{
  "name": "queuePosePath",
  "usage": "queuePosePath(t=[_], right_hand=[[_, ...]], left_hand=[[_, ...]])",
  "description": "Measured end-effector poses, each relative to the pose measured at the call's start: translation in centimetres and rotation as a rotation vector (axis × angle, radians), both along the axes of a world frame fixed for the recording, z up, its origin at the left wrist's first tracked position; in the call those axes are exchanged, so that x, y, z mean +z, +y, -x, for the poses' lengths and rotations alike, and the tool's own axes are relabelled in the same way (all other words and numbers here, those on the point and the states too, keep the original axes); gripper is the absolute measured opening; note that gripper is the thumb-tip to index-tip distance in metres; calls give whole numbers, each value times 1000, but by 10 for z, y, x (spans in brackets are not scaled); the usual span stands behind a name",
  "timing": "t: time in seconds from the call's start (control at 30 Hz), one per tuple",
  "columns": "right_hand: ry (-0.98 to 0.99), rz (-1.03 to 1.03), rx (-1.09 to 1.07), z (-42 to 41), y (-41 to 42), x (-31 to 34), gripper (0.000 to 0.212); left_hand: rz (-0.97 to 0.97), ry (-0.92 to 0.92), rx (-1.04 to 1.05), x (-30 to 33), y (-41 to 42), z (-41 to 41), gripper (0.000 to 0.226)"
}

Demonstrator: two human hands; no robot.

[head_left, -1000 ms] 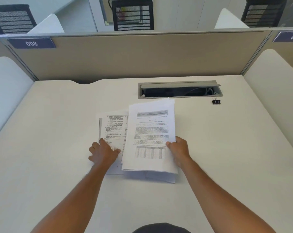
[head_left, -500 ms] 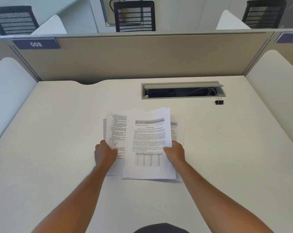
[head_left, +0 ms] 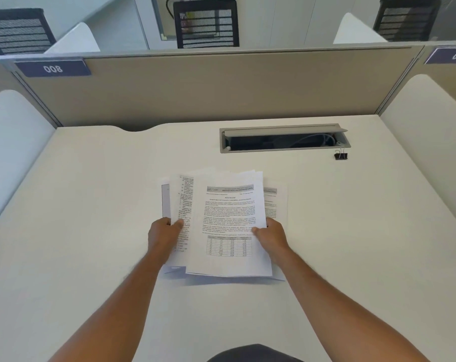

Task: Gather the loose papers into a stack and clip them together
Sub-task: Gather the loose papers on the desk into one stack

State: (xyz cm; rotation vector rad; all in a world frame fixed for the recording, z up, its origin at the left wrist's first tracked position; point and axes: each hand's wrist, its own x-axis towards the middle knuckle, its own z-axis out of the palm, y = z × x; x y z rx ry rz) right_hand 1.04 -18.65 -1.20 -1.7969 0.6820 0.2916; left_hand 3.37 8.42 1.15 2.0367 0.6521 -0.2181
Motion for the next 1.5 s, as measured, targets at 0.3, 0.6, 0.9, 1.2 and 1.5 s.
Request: queuePosePath(t=[0.3, 0.6, 0.9, 1.2, 1.5], right_hand=[[16, 207, 255, 1, 15, 3, 37], [-59, 40, 80, -10, 5, 25, 48], [-41, -513, -76, -16, -4, 46, 82], [-26, -479, 153, -6, -19, 47, 38], [-34, -394, 65, 11, -32, 41, 35]], left_hand=[[356, 32, -132, -3, -12, 10, 31], [675, 87, 3, 11, 8, 14, 29], [777, 78, -119, 14, 10, 18, 36], [801, 158, -275, 23, -12, 25, 50], [649, 202, -350, 14, -37, 36, 33]])
